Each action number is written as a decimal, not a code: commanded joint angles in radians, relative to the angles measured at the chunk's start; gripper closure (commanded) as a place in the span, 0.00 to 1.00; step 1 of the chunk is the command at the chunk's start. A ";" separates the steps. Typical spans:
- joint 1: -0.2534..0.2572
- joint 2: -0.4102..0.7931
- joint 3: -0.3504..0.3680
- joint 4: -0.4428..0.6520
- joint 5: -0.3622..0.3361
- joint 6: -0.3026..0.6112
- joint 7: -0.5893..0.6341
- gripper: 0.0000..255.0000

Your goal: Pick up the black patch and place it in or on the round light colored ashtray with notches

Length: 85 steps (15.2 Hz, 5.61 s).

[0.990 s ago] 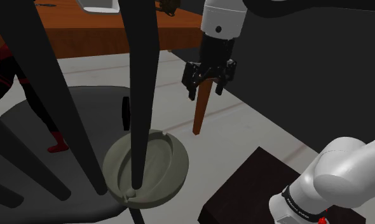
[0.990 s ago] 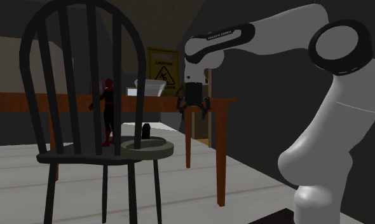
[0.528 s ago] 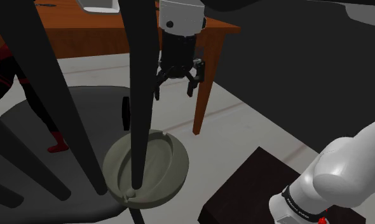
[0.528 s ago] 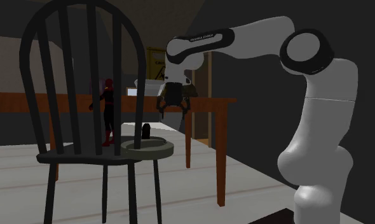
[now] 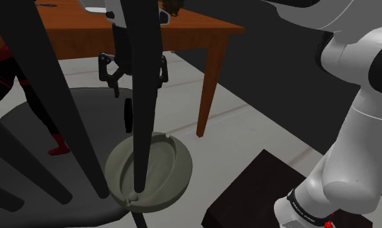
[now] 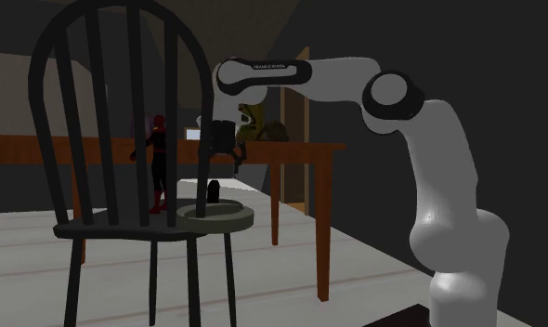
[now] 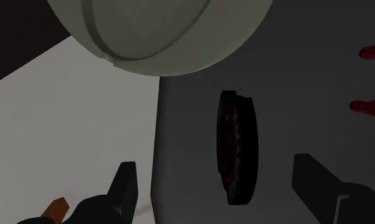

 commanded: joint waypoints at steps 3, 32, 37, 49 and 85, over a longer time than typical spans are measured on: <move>0.062 0.106 -0.006 0.099 -0.062 -0.009 0.075 0.00; 0.063 0.106 -0.006 0.091 -0.062 -0.001 0.077 1.00; 0.096 0.141 -0.007 0.210 -0.084 -0.088 0.084 1.00; 0.189 0.188 -0.002 0.445 -0.125 -0.276 0.122 1.00; 0.067 -0.291 0.031 -0.321 0.181 0.098 0.150 1.00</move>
